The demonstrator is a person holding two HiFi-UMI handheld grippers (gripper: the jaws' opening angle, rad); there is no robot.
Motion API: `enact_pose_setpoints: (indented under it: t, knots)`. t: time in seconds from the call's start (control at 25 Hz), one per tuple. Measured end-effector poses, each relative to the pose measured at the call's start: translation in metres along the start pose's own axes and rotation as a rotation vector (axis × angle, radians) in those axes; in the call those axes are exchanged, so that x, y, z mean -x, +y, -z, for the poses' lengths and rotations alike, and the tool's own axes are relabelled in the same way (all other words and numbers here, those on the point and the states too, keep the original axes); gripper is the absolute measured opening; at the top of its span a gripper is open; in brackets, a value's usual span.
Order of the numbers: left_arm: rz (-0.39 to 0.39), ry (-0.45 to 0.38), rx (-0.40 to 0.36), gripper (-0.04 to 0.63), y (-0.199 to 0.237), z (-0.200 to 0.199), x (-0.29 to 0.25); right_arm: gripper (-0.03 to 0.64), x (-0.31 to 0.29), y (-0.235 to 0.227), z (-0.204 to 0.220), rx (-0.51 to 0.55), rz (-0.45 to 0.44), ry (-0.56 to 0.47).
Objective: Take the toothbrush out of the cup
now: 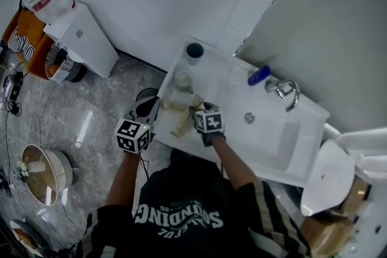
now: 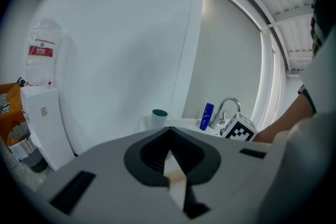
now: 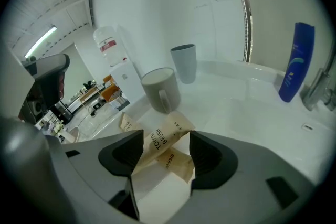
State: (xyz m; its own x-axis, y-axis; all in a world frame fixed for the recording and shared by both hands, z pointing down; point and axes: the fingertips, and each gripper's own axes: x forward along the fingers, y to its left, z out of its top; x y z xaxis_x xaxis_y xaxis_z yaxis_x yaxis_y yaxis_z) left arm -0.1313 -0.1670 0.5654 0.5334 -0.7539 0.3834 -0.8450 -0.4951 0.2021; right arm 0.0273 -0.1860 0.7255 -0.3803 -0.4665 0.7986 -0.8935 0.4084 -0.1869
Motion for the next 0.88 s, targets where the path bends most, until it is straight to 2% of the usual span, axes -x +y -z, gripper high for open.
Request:
enact_pose_setpoints:
  t: [0.24, 0.48, 0.6, 0.64, 0.72, 0.88]
  knots:
    - [0.018, -0.011, -0.011, 0.0, -0.006, -0.006, -0.004, 0.253, 0.01, -0.003, -0.002, -0.051, -0.011, -0.032]
    - [0.048, -0.015, -0.031, 0.0, -0.017, -0.011, -0.008, 0.252, 0.03, -0.006, -0.01, -0.053, -0.01, -0.105]
    - [0.07, -0.017, -0.045, 0.0, -0.024, -0.014, -0.012, 0.248, 0.044, -0.001, -0.013, -0.058, -0.049, -0.128]
    - [0.08, -0.018, -0.051, 0.0, -0.027, -0.015, -0.015, 0.223, 0.049, -0.001, -0.015, -0.06, -0.055, -0.137]
    - [0.102, -0.022, -0.063, 0.0, -0.035, -0.019, -0.02, 0.122, 0.063, -0.003, -0.022, -0.065, -0.047, -0.178]
    - [0.15, -0.029, -0.091, 0.0, -0.053, -0.028, -0.03, 0.021, 0.096, -0.008, -0.038, -0.047, -0.025, -0.291]
